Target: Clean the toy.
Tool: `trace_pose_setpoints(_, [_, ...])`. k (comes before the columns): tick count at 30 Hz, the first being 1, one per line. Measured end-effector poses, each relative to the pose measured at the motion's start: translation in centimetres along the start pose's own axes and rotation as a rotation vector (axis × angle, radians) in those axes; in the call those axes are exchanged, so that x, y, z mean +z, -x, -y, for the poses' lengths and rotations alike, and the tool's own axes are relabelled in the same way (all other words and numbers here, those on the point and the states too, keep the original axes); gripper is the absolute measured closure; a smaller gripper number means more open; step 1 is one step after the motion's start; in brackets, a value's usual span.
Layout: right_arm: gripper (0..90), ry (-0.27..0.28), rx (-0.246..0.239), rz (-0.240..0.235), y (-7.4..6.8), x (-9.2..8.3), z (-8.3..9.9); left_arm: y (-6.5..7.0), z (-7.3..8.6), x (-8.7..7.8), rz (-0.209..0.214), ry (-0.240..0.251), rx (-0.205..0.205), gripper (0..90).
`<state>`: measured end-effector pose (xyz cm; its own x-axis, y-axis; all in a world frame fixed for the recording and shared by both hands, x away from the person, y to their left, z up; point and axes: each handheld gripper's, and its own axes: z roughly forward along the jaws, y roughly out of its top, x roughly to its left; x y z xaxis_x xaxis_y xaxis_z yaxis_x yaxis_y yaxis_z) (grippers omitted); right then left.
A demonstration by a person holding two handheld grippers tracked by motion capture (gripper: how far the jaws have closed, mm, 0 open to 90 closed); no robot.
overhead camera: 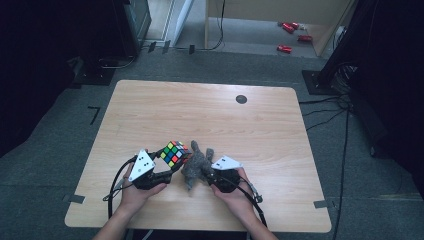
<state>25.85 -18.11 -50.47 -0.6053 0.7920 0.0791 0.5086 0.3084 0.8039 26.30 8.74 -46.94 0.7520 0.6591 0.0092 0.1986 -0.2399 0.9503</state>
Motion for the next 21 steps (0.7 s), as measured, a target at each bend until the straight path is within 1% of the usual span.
trace_pose_setpoints(2, [71.2, 0.051, 0.009, 0.013, 0.5, -1.3, -0.2, 0.1, 0.0, 0.3, 0.022, -0.004, -0.004, 35.4])
trace_pose_setpoints(4, [71.1, 0.130, 0.021, 0.024, 0.9, -2.9, -0.6, 0.3, 0.1, 0.5, 0.043, -0.014, 0.009, 35.4])
trace_pose_setpoints(6, [71.1, 0.222, 0.020, -0.002, 1.2, -4.5, -0.9, 0.6, 0.1, 0.8, 0.082, -0.011, 0.029, 35.4])
trace_pose_setpoints(7, [71.1, 0.262, 0.002, -0.013, 1.2, -5.1, -1.0, 0.9, 0.1, 0.9, 0.102, -0.013, 0.047, 35.4])
trace_pose_setpoints(8, [71.0, 0.298, -0.017, -0.034, 1.1, -5.7, -1.1, 1.3, 0.1, 1.1, 0.122, -0.019, 0.068, 35.4])
trace_pose_setpoints(9, [71.1, 0.329, -0.040, -0.052, 1.0, -6.2, -1.2, 1.7, 0.1, 1.3, 0.140, -0.027, 0.094, 35.4])
trace_pose_setpoints(10, [71.1, 0.349, -0.056, -0.058, 0.7, -6.6, -1.3, 2.1, 0.1, 1.4, 0.155, -0.033, 0.119, 35.4])
trace_pose_setpoints(11, [71.0, 0.362, -0.057, -0.071, 0.5, -6.8, -1.4, 2.5, 0.2, 1.6, 0.172, -0.038, 0.139, 35.4])
trace_pose_setpoints(13, [70.9, 0.369, -0.035, -0.126, 0.3, -7.0, -1.6, 3.2, 0.2, 1.8, 0.196, -0.043, 0.172, 35.4])
trace_pose_setpoints(14, [71.0, 0.362, -0.029, -0.133, 0.2, -7.0, -1.6, 3.4, 0.3, 1.9, 0.205, -0.043, 0.182, 35.4])
trace_pose_setpoints(16, [71.1, 0.353, -0.008, -0.141, 0.4, -6.7, -1.5, 3.6, 0.2, 1.8, 0.225, -0.028, 0.198, 35.4])
trace_pose_setpoints(18, [71.3, 0.337, 0.039, -0.147, 1.1, -6.4, -1.2, 3.8, 0.0, 1.6, 0.245, -0.010, 0.212, 35.4])
trace_pose_setpoints(19, [71.5, 0.322, 0.057, -0.139, 1.3, -6.3, -1.0, 4.0, -0.2, 1.6, 0.251, -0.003, 0.219, 35.4])
trace_pose_setpoints(21, [71.7, 0.301, 0.066, -0.113, 1.8, -6.0, -0.8, 4.2, -0.4, 1.6, 0.251, 0.001, 0.221, 35.4])
